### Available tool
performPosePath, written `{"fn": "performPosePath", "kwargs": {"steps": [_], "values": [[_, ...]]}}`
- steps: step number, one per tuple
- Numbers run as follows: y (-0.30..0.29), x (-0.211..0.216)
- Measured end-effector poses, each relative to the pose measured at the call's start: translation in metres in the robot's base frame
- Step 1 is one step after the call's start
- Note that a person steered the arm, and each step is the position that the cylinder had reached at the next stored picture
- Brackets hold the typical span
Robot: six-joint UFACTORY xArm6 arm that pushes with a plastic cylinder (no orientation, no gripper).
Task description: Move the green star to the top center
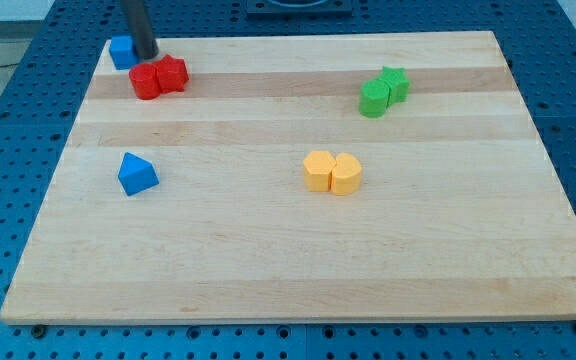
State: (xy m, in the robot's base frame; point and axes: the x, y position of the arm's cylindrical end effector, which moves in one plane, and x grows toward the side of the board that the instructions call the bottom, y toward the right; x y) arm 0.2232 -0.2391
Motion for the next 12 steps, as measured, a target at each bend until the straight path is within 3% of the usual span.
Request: {"fn": "performPosePath", "kwargs": {"steps": [3, 5, 7, 9, 10, 11, 12], "values": [[0.031, 0.001], [0.163, 0.024], [0.271, 0.092], [0.297, 0.145], [0.365, 0.152], [0.398, 0.125], [0.393, 0.067]]}}
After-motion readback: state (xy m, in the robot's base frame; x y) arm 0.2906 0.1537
